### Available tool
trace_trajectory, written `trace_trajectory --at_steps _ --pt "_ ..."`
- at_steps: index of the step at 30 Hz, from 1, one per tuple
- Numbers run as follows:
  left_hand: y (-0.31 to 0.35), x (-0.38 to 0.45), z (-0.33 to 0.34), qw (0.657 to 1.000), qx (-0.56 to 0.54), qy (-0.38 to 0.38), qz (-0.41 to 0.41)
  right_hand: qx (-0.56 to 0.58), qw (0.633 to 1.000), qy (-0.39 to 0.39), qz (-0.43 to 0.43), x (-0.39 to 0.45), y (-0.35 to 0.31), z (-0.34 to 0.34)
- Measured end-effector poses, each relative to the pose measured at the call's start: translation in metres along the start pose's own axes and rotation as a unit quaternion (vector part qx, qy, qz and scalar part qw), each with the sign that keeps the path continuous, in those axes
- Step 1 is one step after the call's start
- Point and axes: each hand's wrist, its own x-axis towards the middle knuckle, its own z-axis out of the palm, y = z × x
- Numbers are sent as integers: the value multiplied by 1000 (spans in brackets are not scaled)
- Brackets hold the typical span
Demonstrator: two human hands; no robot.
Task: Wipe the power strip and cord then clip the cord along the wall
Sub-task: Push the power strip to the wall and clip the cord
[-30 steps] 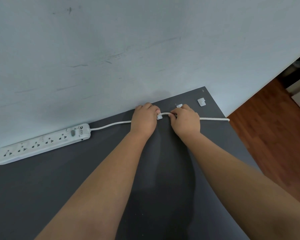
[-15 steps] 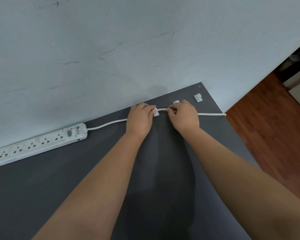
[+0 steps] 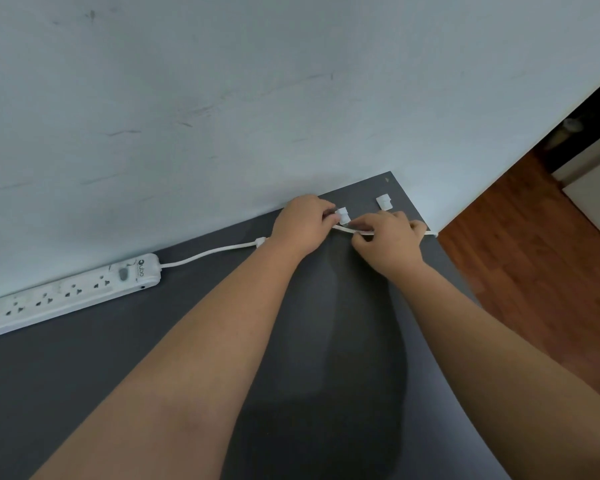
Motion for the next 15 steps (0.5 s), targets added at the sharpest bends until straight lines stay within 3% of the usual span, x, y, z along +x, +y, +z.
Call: trace_trajectory --at_steps 6,15 --pt "2 14 1 1000 20 0 -15 14 999 36 4 2 1 5" --pt "7 9 15 990 124 52 45 28 997 77 -4 5 3 14"
